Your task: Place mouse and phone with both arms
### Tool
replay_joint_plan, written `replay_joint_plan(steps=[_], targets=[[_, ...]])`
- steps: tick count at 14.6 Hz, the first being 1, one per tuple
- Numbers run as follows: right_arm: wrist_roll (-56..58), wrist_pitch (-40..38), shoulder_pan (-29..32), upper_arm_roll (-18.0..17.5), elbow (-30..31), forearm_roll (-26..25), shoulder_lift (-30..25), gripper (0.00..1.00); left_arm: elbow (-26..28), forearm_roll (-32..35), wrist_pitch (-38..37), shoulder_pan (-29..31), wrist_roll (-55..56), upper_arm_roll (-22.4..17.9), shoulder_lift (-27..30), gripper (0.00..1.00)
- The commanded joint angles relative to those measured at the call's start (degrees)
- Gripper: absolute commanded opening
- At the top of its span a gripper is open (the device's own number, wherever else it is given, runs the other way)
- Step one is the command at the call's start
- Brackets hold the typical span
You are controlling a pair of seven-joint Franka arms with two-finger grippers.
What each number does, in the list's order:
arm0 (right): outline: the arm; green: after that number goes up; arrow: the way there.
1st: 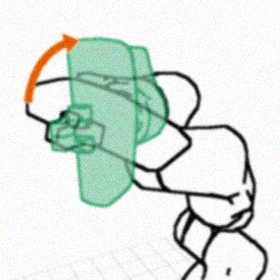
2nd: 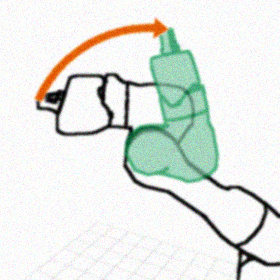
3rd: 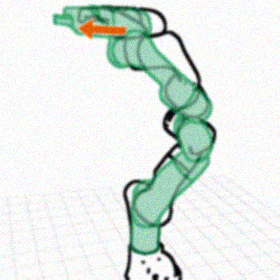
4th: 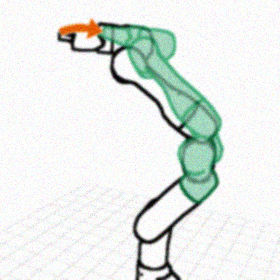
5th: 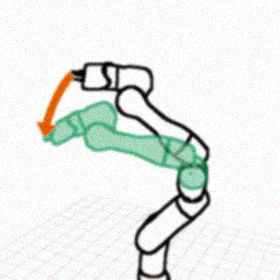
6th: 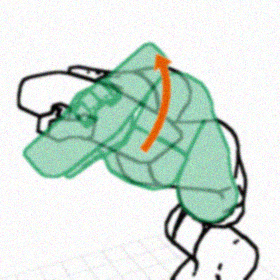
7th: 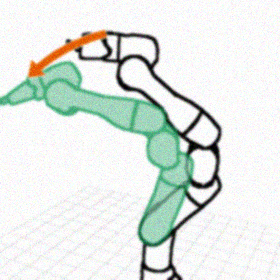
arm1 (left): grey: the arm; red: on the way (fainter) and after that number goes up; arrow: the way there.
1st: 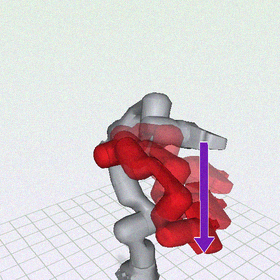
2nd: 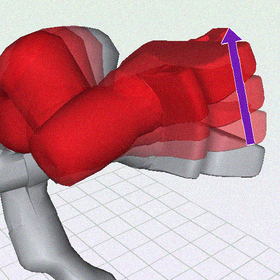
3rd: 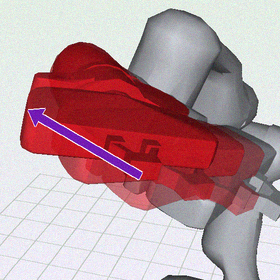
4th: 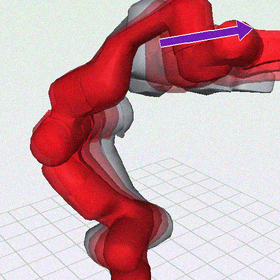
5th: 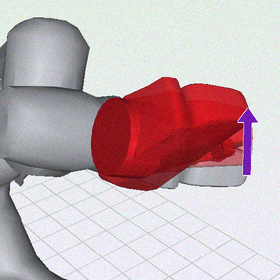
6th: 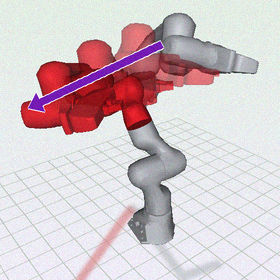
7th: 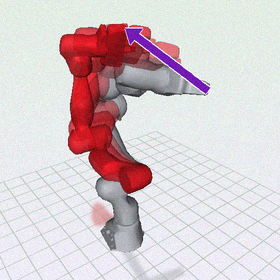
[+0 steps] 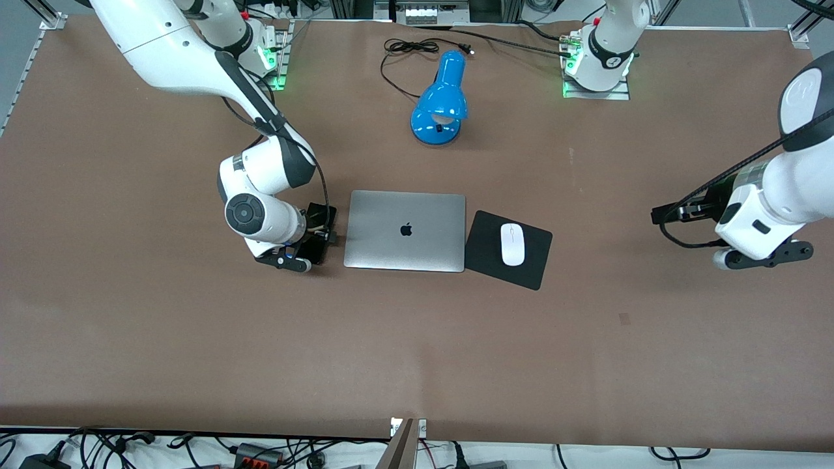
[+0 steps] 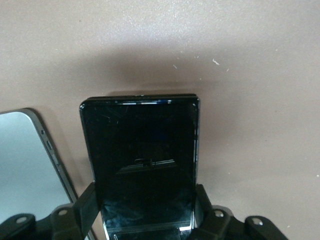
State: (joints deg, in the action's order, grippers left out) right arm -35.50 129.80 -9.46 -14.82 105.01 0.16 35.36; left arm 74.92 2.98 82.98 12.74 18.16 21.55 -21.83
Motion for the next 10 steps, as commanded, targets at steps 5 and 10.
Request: replay_joint_plan(steps=[5,10], targets=[[1.8,-6.5,0.9,-0.2,-0.3,-0.2,-1.6,0.34,-0.8,-0.3,-0.2,0.7,0.1,0.3,0.0,1.0],[1.8,-4.3,0.7,-0.2,-0.2,-0.2,-0.6,0.34,-0.4,-0.3,-0.1,0.8,0.1,0.3,0.2,1.0]])
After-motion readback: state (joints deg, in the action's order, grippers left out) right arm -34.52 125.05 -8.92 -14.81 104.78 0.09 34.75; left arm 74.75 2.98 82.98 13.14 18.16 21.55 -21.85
